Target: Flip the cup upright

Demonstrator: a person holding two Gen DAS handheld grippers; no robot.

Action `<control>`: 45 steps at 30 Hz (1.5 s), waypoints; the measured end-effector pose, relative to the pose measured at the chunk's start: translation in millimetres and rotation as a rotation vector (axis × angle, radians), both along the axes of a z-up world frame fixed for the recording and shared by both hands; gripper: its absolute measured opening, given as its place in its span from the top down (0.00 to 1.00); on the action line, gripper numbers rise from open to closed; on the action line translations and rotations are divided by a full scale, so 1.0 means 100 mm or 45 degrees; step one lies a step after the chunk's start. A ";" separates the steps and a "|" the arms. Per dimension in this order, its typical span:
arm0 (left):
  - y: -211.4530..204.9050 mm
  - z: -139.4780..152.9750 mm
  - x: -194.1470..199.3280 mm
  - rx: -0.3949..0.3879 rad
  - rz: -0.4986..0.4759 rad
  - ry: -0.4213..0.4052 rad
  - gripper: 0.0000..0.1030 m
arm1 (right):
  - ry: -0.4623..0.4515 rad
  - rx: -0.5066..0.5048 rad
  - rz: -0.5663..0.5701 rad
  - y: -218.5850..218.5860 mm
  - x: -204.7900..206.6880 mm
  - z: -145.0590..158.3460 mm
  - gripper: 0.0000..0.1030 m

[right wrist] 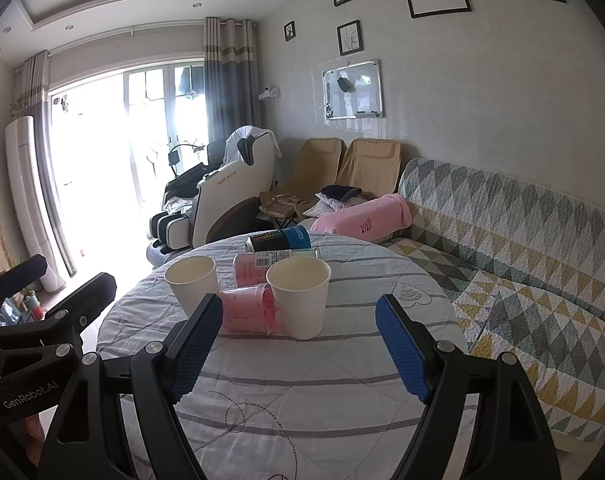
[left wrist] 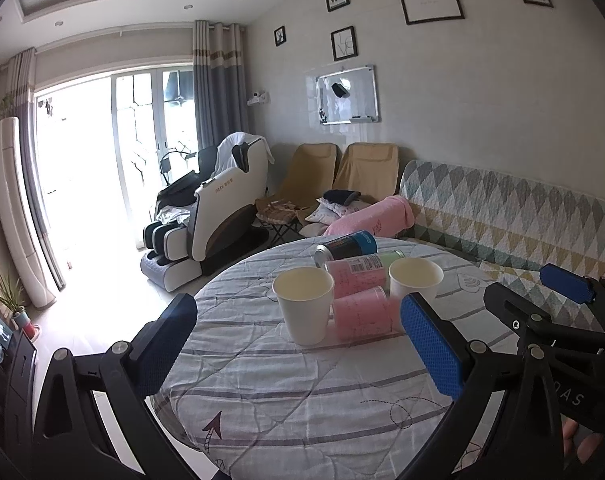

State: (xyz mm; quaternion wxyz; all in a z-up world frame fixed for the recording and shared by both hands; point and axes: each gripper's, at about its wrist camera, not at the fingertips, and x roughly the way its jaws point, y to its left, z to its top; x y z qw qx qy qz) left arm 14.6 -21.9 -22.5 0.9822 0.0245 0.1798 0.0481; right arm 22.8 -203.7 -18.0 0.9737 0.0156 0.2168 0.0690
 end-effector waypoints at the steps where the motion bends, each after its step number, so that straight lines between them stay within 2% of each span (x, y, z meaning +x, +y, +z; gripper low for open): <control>1: 0.00 0.00 0.01 0.001 -0.002 0.000 0.00 | 0.002 0.000 0.000 0.00 0.00 0.00 0.22; 45: 0.09 -0.09 0.15 -0.010 -0.005 0.023 0.00 | 0.058 -0.015 0.001 -0.01 0.18 -0.13 0.22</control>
